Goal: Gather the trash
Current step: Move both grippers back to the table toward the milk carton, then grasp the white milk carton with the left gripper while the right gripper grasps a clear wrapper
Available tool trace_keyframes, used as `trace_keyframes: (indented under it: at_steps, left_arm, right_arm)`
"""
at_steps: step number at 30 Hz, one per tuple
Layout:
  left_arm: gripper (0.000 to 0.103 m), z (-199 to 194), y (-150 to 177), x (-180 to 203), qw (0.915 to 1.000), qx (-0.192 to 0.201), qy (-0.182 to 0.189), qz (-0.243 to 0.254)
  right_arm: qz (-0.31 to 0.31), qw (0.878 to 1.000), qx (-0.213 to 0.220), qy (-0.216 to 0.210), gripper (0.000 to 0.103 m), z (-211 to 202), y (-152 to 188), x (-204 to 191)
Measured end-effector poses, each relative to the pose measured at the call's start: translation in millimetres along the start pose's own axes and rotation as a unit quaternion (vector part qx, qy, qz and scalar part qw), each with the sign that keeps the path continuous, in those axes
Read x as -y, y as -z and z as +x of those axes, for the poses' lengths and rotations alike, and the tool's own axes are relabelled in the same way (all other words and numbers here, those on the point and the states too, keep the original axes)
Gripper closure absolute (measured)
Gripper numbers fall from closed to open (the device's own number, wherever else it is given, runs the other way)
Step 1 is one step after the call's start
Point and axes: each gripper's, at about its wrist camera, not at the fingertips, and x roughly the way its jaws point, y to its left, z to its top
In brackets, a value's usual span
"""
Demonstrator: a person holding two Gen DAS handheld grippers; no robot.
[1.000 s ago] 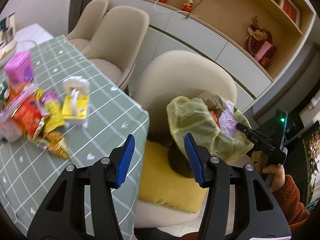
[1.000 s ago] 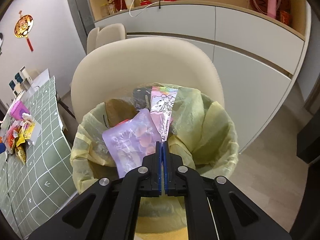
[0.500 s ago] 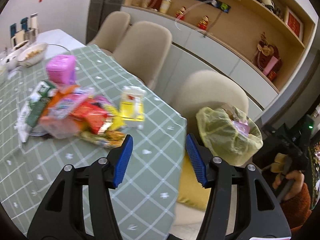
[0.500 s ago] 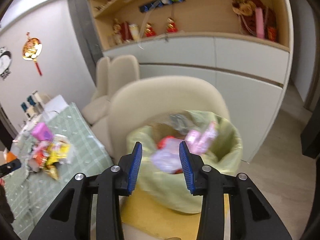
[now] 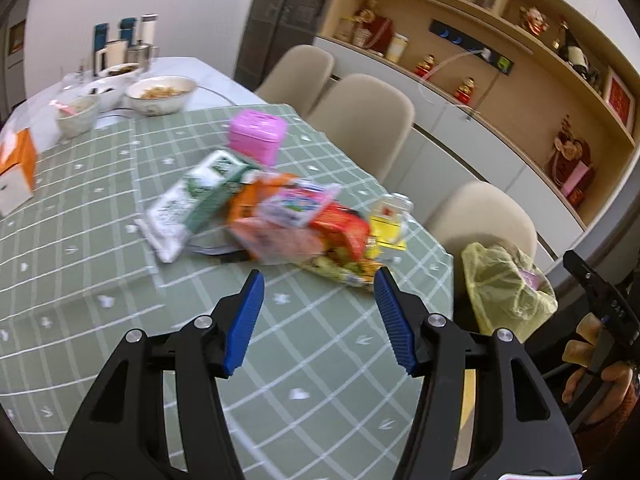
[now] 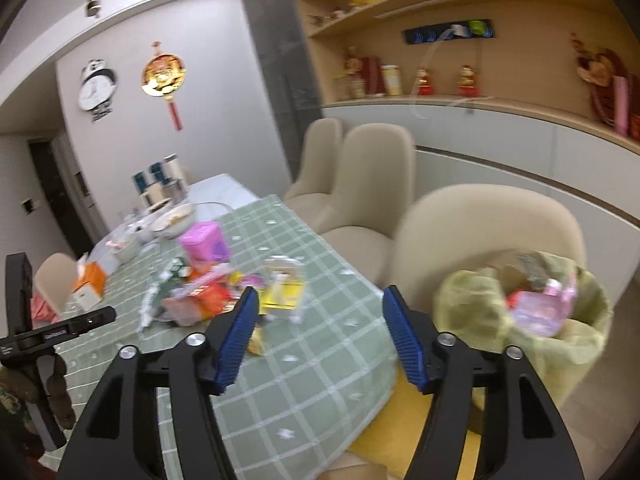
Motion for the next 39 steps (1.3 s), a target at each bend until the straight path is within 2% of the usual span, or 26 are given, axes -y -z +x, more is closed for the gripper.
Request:
trace_keyframes:
  at_steps: [3,8,12,17,22,25,29,33,39]
  left_arm:
    - [0.047,-16.4,0.2,-25.9,0.9998,0.011,-0.015,0.001]
    - [0.044,-34.1,2.3,-74.6,0.9991,0.022,-0.036,-0.004]
    - [0.043,-39.2,0.2,-105.4,0.9991,0.026,-0.033,0.006]
    - [0.043,-24.0,-8.1,-131.4,0.9996,0.018,-0.012,0.017]
    - [0.043,11.1,-27.7,-140.6,0.9990,0.008,0.027,0.035]
    - [0.040,43.1,-45.1,-137.2,0.9966,-0.008,0.049,0.066]
    - [0.040,87.5,-69.1,-134.0,0.9947,-0.028,0.031,0.094]
    - [0.040,131.4,-85.7,-127.8,0.9889,-0.057,0.007,0.137]
    - [0.040,173.8,-92.6,-130.7,0.9857,-0.096,-0.020,0.137]
  right_arm:
    - [-0.015,1.000,0.004,-0.008,0.035,6.3,0.4,-27.7]
    - [-0.038,0.999,-0.020,-0.009,0.035,24.6,4.8,-67.7]
    - [-0.047,0.998,-0.044,-0.008,0.035,36.3,11.3,-87.2]
    - [-0.055,0.996,-0.072,-0.001,0.035,50.8,27.6,-103.5]
    - [-0.066,0.993,-0.095,-0.004,0.035,61.2,41.0,-111.0]
    - [-0.065,0.992,-0.105,-0.004,0.035,68.2,43.6,-110.1]
    - [-0.068,0.991,-0.112,-0.002,0.035,80.6,47.8,-106.7]
    - [-0.065,0.992,-0.111,0.015,0.035,90.7,58.5,-101.8]
    - [-0.027,0.992,-0.124,0.005,0.035,108.6,68.8,-83.2]
